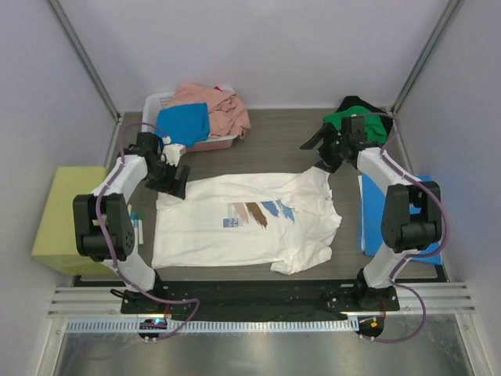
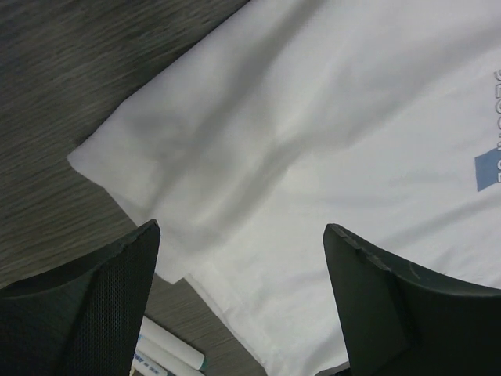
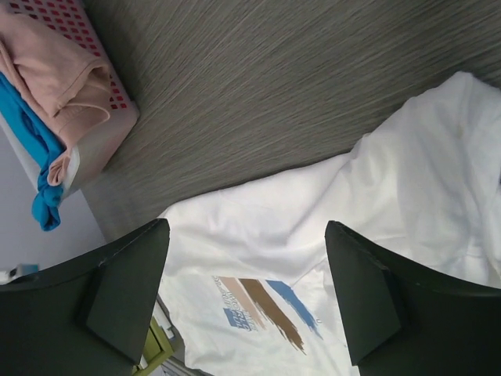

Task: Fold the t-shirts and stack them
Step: Fold the tshirt

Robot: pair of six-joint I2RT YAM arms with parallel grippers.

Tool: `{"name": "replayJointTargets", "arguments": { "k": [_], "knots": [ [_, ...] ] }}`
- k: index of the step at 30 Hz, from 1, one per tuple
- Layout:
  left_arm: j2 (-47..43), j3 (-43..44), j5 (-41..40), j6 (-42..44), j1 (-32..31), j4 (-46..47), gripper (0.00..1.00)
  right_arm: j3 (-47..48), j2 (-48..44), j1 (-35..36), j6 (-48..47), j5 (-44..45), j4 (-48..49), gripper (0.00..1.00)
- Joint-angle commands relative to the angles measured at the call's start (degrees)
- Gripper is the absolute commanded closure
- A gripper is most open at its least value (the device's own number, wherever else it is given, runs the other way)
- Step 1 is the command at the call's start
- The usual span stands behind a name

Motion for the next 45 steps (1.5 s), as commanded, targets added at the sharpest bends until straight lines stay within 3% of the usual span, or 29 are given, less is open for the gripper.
{"name": "replayJointTargets", "arguments": {
  "k": [1, 5, 11, 23, 33, 36, 45],
  "knots": [
    [6.09, 3.0, 0.78, -2.84, -0.16, 3.11, 0.15, -0.29, -0.11, 1.92, 1.98, -2.47, 6.56, 0.14],
    [13.2, 7.75, -2.64, -2.84, -0.16, 3.73, 0.16, -0.2, 2.26, 2.37, 2.77, -2.39, 7.45, 0.14],
    [17.0, 11.8, -3.36, -2.75, -0.16, 3.55, 0.17, -3.01, 3.32, 2.37, 2.86, -0.28, 7.62, 0.14],
    [13.67, 13.47, -1.51, -1.61, 2.3, 1.62, 0.18, -12.41, -0.1, 0.96, 0.4, 7.28, 4.99, 0.13],
    [12.7, 11.63, -1.42, -1.0, 3.97, 2.85, 0.18, -19.97, -9.59, -6.16, -3.64, 10.54, -1.33, 0.13],
    [12.79, 11.98, -0.28, -1.61, 4.06, 2.94, 0.18, -19.2, -11.53, -6.16, -3.64, 7.39, -2.04, 0.13],
    [13.57, 12.16, 0.35, -5.92, 3.18, 5.92, 0.19, -6.88, -6.08, -2.73, -0.3, 2.19, -0.55, 0.13]
  ]
}}
